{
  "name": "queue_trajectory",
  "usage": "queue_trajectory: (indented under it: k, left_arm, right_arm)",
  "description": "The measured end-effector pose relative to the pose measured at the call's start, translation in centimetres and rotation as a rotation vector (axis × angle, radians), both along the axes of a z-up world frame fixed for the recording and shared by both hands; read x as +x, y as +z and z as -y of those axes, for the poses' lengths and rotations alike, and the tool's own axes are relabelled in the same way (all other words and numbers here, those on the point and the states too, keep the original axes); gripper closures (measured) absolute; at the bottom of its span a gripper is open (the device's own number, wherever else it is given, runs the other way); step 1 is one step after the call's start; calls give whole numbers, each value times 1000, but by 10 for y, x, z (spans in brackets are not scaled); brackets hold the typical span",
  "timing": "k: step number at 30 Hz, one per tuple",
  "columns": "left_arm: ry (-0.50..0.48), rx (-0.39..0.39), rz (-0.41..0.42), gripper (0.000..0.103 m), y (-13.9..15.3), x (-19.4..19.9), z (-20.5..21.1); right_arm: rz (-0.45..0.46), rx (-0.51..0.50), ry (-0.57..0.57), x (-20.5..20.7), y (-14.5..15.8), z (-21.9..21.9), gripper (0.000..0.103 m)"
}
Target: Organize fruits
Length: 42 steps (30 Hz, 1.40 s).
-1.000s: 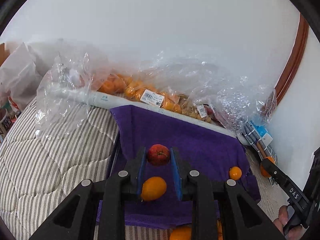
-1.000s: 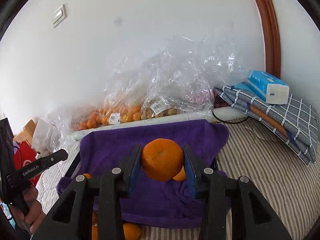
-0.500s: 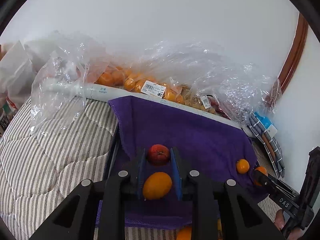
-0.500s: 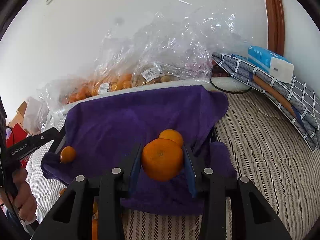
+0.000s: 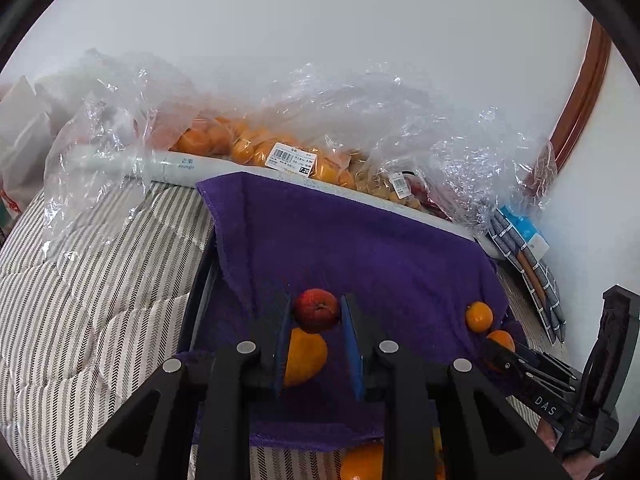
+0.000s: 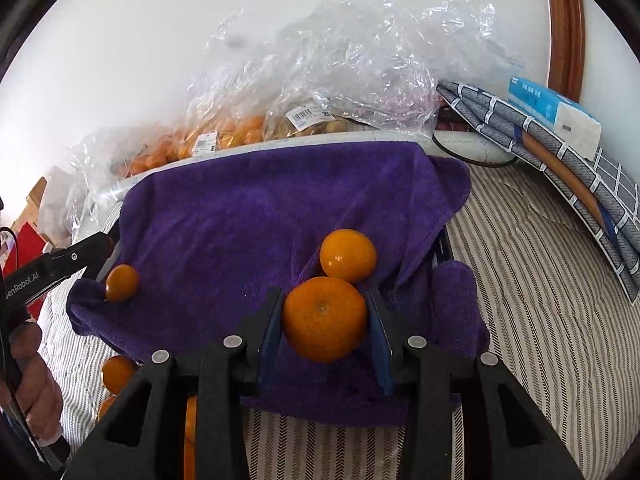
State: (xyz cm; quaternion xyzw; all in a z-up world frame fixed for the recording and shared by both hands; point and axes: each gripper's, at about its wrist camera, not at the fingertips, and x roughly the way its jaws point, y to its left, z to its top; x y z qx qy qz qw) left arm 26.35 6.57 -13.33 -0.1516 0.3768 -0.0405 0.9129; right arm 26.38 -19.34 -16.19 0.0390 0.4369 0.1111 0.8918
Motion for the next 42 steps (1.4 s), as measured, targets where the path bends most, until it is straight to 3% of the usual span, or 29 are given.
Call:
queue_trajectory:
  k: [8, 19, 24, 32, 42]
  left_arm:
    - [-22, 24, -31, 80, -10, 4, 7]
    - [-54, -7, -26, 80, -9, 2, 9]
    - [-77, -46, -24, 80, -9, 2, 10]
    - [-98, -22, -27, 79, -7, 0, 18]
    - [-74, -34, 3, 66, 3, -6, 11]
  right_arm:
    - [-19, -24, 2, 2, -4, -3, 63]
    - [-5, -15, 1, 1, -1, 0, 62]
    - [36, 8, -3, -4, 8, 4, 50]
    - [63, 4, -2, -7, 11, 2, 48]
    - [127, 15, -18, -24, 24, -1, 48]
